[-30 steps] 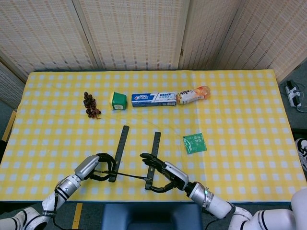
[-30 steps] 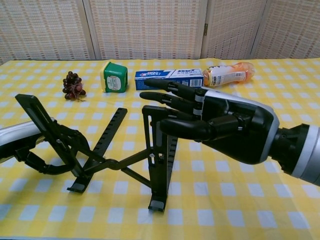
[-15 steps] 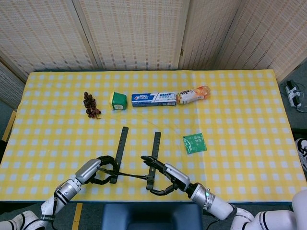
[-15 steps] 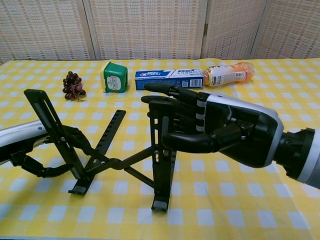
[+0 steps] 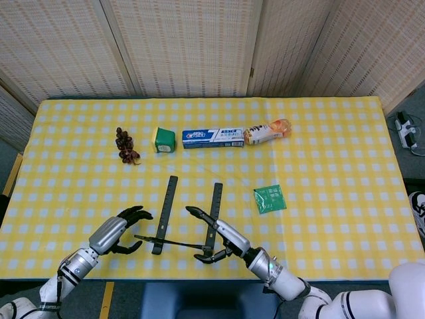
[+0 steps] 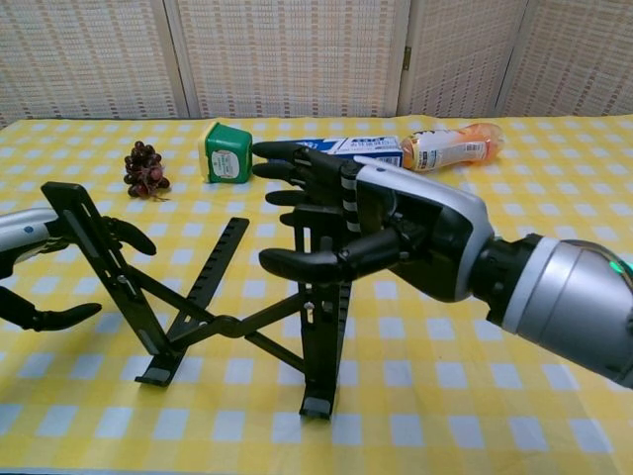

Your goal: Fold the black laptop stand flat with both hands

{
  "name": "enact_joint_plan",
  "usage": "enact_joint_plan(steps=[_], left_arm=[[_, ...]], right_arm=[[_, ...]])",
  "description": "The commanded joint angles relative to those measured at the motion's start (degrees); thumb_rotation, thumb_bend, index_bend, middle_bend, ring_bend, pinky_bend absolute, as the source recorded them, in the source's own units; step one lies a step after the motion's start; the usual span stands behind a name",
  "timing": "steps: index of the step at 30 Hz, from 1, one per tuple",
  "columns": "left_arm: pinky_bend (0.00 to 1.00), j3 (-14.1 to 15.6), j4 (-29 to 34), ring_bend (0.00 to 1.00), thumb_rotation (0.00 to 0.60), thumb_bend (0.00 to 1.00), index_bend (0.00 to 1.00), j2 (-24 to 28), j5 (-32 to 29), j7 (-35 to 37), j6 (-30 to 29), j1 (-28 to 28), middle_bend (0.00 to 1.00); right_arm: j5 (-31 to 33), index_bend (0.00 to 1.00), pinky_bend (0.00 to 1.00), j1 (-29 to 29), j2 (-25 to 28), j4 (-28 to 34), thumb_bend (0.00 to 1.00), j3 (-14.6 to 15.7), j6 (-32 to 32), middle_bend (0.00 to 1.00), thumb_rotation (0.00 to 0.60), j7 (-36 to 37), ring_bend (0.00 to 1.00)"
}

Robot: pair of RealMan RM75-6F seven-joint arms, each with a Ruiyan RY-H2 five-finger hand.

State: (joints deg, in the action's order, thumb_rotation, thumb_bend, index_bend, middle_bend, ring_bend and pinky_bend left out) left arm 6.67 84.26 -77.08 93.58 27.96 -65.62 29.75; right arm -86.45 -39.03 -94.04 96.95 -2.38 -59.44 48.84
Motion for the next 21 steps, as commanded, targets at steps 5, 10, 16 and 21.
enact_joint_plan(steps=[5,10,16,21], left_arm=[[0.11,-0.2,0.9,0.06,0.6,0.44,0.22,1.8,-0.5,-0.3,-0.5,-0.7,0.2],[0.11,-0.6,0.6,0.06,0.6,0.44,0.22,1.9,-0.4,0.0,-0.5,-0.8,0.2],[0.1,-1.2,0.9,0.06,0.6,0.44,0.22,2.4,-0.1,-0.2,-0.7,-0.5,0.19],[0.1,-2.0,1.6,0.06,0.6,0.44,0.22,3.3,-0.1,-0.9,-0.5,0.1,0.19]], right_arm=[[5.6,0.0,0.0,0.2,-3.7,-2.3,0.32,-3.9,1.0,0.04,0.6,-5.0,0.03],[8.6,0.0,0.0,1.1,-4.3,-3.7,0.32,-6.3,0.4,0.04,0.6,-6.7,0.03],[11.4,0.0,0.0,3.1,-3.5,-4.3,0.32,-10.2,-2.8,0.02,0.6,-7.0,0.03],[11.7,0.0,0.0,5.7,-1.4,-4.1,0.32,-13.3,-7.6,0.0,0.6,-6.6,0.02]])
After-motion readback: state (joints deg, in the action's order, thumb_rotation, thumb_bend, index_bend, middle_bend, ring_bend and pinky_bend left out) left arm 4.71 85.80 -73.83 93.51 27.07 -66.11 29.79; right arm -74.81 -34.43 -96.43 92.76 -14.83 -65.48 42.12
